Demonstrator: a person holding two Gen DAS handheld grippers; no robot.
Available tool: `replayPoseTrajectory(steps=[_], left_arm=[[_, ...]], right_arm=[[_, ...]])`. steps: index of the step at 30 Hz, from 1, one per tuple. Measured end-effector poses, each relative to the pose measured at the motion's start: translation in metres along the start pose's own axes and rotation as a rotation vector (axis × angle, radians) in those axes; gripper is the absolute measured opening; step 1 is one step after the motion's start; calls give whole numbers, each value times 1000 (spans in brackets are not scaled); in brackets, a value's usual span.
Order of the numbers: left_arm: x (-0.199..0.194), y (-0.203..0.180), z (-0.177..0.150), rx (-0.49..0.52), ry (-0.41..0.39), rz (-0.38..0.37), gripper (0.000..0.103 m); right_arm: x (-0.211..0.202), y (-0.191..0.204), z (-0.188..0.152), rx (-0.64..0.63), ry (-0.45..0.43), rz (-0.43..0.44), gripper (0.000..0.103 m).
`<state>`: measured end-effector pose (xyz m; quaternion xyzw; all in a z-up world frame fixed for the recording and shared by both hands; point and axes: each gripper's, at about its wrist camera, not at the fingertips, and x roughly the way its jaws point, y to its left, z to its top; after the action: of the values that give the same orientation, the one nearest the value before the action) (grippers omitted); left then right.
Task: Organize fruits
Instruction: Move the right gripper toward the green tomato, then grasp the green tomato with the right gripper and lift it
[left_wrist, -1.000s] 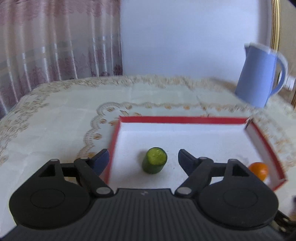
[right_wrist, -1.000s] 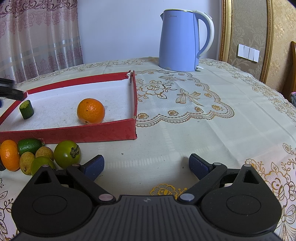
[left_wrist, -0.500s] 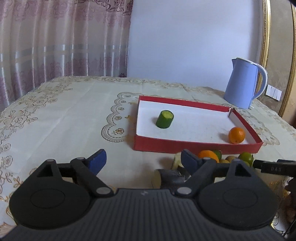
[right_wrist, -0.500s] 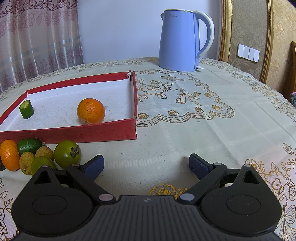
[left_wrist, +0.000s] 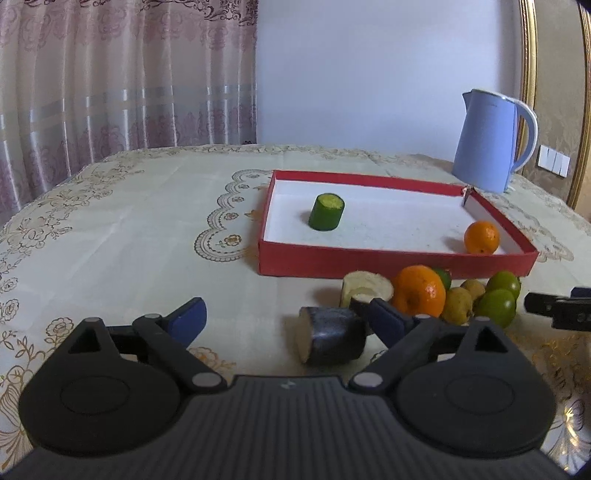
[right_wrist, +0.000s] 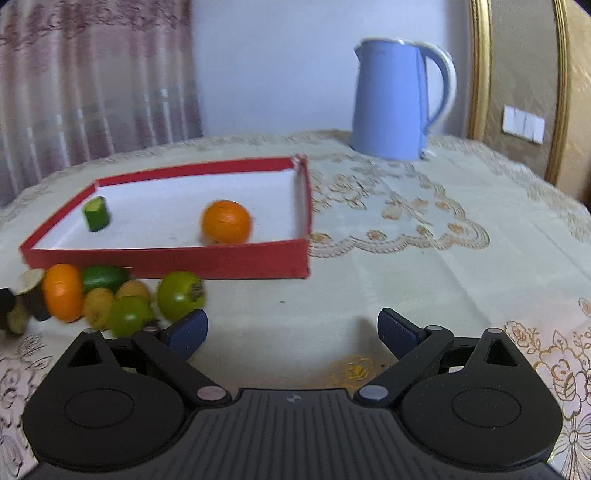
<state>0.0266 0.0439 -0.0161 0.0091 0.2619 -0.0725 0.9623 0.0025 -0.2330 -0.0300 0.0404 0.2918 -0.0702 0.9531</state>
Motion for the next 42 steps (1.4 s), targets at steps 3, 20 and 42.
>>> replayPoseTrajectory(steps=[3,20,42], left_arm=[[4,1,-4,1,10,-2,96],[20,-4,-6,34,86,43,103],[20,-4,-6,32,89,39,103]], right_arm=[[-6,13,-3,-58,-25,33,99],[15,28,27,-5,28,170,69],[25,1,33,218,153,369,32]])
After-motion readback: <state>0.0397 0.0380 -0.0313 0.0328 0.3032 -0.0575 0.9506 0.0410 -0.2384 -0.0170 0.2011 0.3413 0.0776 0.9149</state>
